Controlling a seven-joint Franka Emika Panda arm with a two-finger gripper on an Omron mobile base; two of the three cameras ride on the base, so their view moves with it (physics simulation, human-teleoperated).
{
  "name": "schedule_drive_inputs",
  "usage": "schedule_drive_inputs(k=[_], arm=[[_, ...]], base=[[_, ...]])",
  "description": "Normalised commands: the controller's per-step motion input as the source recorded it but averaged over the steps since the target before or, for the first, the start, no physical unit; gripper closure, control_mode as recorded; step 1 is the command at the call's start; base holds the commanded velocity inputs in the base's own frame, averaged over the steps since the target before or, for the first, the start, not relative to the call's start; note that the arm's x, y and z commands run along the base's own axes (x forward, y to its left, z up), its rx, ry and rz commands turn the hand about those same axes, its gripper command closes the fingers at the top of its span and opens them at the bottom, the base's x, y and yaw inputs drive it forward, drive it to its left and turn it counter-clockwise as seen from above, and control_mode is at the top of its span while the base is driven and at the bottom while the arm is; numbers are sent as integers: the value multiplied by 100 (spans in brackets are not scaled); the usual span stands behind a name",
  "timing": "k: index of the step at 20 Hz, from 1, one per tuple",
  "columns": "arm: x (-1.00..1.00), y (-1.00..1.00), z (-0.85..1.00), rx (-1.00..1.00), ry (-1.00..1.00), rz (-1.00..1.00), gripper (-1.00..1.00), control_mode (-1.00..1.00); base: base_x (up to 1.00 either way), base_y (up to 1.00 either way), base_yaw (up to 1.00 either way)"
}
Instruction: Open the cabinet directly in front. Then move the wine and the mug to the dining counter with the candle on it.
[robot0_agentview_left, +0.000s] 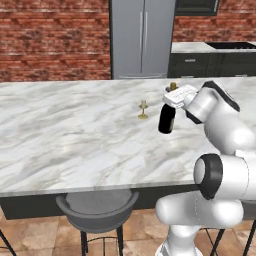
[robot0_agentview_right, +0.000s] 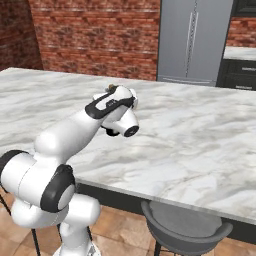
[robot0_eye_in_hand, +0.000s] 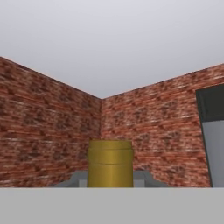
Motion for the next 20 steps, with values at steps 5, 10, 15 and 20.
schedule_drive_inputs(k=[5,10,15,20], arm=[[43,0,-29,0,0,0,100,-100],[47,0,-28,0,0,0,100,-100],[44,0,-29,0,0,0,100,-100],[38,0,-31,0,0,0,100,-100]], base=[[0,0,0],[0,0,0],[0,0,0],[0,0,0]])
